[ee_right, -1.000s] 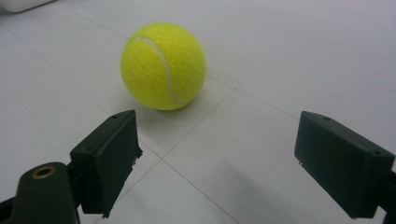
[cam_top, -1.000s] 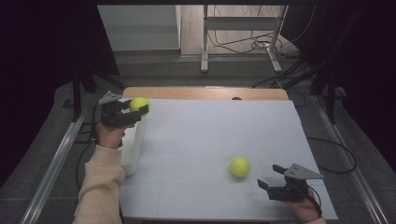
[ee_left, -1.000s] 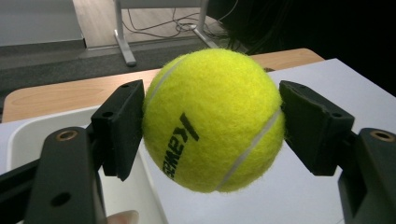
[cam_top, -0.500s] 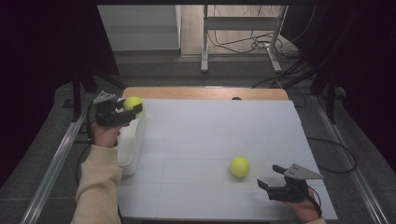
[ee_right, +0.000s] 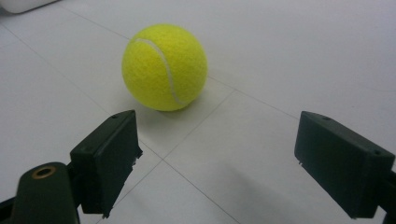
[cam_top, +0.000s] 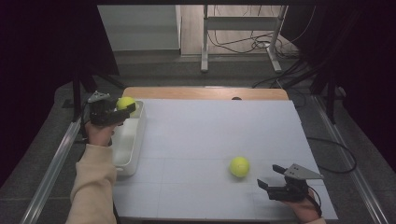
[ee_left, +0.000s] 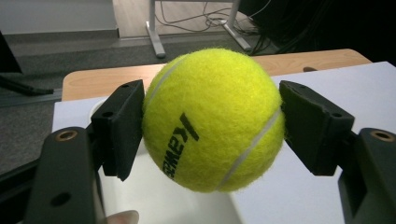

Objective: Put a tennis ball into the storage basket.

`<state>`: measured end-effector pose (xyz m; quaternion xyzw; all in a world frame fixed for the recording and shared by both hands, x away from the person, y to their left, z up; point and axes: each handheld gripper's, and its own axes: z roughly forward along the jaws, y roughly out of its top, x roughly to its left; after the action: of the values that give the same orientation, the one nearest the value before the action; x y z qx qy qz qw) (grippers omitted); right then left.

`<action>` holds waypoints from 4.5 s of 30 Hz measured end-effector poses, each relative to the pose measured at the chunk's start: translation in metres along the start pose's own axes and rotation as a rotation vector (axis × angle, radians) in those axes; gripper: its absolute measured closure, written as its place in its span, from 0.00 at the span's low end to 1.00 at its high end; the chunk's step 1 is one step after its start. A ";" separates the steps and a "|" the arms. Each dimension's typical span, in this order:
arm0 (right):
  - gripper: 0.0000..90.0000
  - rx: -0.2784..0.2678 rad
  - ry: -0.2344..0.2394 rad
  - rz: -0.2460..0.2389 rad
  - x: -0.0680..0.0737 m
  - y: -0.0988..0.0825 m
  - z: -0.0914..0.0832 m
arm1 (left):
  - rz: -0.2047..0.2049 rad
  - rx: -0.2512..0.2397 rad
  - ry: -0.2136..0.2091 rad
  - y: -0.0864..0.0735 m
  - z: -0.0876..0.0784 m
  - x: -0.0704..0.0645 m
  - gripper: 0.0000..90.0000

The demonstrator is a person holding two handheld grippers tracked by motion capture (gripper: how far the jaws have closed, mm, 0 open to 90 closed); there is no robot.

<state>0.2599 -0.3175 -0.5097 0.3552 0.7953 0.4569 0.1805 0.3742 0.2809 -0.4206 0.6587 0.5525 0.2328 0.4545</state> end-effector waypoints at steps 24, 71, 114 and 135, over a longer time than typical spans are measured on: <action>0.16 0.001 0.000 0.001 0.000 0.000 0.000 | 0.008 0.124 0.042 0.005 0.030 0.012 0.30; 0.16 0.012 -0.008 0.001 -0.001 -0.001 0.001 | 0.043 0.285 0.082 0.000 0.059 0.012 0.30; 0.16 0.012 -0.012 -0.002 -0.001 -0.001 0.001 | 0.104 0.079 -0.186 -0.003 0.012 -0.029 0.16; 0.16 0.020 -0.018 -0.004 0.000 -0.001 0.001 | 0.190 0.057 -0.330 -0.018 0.000 -0.068 0.16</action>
<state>0.2606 -0.3171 -0.5112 0.3593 0.7990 0.4453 0.1851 0.3462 0.2170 -0.4227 0.7498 0.4123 0.1474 0.4961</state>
